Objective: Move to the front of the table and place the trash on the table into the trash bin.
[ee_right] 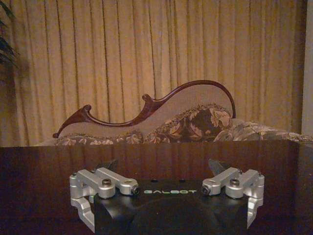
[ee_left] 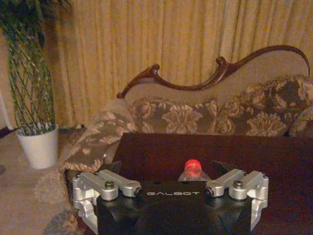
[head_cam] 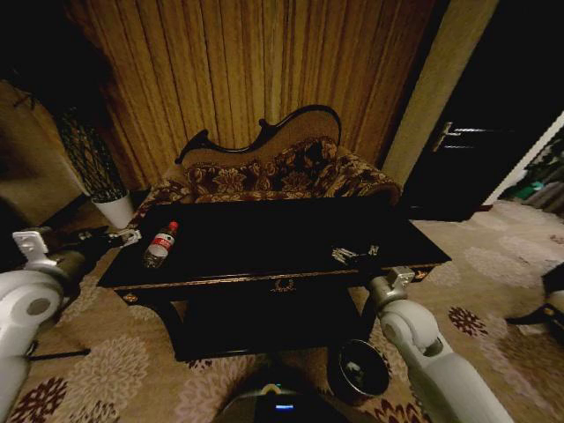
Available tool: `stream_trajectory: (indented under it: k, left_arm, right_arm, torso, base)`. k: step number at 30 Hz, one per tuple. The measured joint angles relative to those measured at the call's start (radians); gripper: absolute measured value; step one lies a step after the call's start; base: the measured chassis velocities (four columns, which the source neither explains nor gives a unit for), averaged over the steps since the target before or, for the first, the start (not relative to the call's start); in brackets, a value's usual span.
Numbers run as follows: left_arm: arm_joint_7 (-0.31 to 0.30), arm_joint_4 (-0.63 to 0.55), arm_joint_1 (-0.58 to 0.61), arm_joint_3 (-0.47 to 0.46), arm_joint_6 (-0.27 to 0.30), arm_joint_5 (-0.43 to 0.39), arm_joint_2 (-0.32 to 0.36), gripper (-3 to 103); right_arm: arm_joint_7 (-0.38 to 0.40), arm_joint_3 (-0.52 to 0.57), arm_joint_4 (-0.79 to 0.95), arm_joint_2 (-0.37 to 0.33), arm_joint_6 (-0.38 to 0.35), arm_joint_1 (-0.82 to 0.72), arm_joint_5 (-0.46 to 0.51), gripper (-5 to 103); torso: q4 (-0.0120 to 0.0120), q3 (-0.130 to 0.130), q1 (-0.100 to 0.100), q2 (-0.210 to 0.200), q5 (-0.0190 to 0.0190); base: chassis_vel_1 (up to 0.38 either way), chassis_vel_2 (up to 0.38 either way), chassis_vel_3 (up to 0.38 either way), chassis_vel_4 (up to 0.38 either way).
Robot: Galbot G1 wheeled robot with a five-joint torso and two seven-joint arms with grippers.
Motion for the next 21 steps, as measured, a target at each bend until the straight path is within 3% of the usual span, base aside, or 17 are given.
stream_trajectory:
  k: [21]
  left_arm:
    - [0.011, 0.079, -0.093, 0.216, -0.005, 0.097, 0.001, 100]
  right_arm:
    - [0.000, -0.001, -0.034, 0.006, 0.027, 0.004, -0.007, 100]
  torso:
    - [-0.0001, 0.000, 0.000, 0.000, 0.0002]
  base:
    - [0.000, 0.000, 0.000, 0.000]
